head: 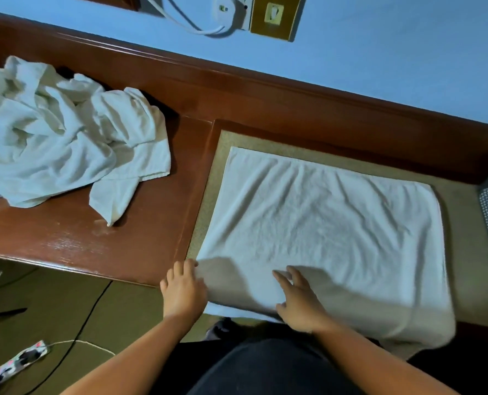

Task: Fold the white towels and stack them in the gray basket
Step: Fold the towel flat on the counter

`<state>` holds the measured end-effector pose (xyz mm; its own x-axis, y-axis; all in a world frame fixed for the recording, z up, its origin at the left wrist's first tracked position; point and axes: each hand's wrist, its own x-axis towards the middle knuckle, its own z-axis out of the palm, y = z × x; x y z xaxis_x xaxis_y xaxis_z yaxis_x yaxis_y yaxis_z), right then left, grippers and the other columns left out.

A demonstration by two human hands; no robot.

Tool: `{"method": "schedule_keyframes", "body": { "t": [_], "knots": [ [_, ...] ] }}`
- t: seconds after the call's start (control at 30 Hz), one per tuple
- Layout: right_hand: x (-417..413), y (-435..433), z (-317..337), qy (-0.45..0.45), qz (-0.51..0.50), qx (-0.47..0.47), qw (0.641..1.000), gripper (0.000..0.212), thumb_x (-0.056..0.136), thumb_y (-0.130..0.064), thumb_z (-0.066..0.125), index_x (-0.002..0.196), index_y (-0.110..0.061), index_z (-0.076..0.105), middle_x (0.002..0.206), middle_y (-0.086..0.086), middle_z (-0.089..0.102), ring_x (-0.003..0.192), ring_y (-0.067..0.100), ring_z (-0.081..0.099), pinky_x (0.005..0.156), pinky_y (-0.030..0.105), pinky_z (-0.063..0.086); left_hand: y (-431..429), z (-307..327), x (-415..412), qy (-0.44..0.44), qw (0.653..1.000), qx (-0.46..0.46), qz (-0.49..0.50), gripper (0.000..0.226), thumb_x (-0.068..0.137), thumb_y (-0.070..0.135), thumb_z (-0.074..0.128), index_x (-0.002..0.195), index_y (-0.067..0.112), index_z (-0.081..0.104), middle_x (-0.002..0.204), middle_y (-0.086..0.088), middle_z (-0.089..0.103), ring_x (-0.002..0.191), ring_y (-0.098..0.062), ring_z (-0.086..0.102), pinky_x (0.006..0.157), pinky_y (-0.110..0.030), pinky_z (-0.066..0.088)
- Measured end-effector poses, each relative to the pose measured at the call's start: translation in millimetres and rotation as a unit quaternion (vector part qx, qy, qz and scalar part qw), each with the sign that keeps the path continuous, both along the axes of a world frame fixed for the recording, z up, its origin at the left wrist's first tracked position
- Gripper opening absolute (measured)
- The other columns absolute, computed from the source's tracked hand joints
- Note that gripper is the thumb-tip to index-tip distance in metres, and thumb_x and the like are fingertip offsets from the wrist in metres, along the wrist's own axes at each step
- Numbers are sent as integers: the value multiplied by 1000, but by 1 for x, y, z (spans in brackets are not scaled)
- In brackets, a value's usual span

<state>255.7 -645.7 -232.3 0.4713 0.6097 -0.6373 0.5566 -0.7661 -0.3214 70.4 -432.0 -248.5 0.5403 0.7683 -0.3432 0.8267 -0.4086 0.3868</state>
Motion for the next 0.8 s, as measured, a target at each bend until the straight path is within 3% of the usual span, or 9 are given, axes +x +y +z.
{"method": "schedule_keyframes", "body": {
  "t": [0.2, 0.3, 0.47, 0.6, 0.7, 0.8],
  "knots": [
    [17, -78, -4, -42, -60, -29, 997, 82, 89, -45, 58, 158, -30, 17, 166, 8, 5, 153, 23, 7, 123, 31, 11, -22, 5, 68, 4, 965, 15, -260, 38, 89, 22, 57, 127, 25, 58, 132, 0, 51, 118, -29, 49, 97, -40, 35],
    [33, -126, 1, -44, -144, -40, 988, 77, 94, -43, 55, 159, -31, 14, 166, 6, 2, 153, 25, 6, 124, 36, 11, -55, 6, 103, 14, 937, 0, -349, 38, 96, 27, 54, 133, 28, 56, 140, 2, 46, 124, -26, 48, 102, -38, 35],
    [68, -215, 5, -57, -317, -35, 946, 72, 96, -37, 56, 157, -30, 21, 164, 3, 5, 150, 27, 15, 121, 42, 23, -127, 10, 150, 19, 915, -41, -400, 35, 100, 32, 47, 134, 33, 55, 142, 6, 41, 127, -21, 44, 106, -34, 35],
    [93, -280, 3, -83, -317, -4, 945, 61, 95, -34, 56, 152, -31, 34, 155, 2, 21, 142, 27, 28, 115, 41, 33, -193, 14, 186, 22, 895, -56, -441, 37, 99, 32, 50, 136, 36, 53, 146, 9, 37, 129, -18, 42, 107, -32, 34],
    [111, -317, -2, -119, -382, 25, 916, 48, 95, -28, 59, 141, -22, 49, 139, 6, 38, 128, 28, 43, 106, 36, 40, -235, 16, 212, 35, 877, -65, -474, 41, 99, 35, 51, 140, 38, 49, 152, 10, 31, 135, -18, 37, 111, -34, 33],
    [129, -348, -8, -126, -412, 37, 902, 44, 92, -28, 64, 135, -23, 53, 132, 8, 43, 120, 29, 50, 99, 38, 46, -274, 16, 238, 71, 859, -63, -502, 47, 98, 37, 51, 144, 42, 43, 159, 7, 21, 139, -23, 32, 112, -40, 36]
  ]
}}
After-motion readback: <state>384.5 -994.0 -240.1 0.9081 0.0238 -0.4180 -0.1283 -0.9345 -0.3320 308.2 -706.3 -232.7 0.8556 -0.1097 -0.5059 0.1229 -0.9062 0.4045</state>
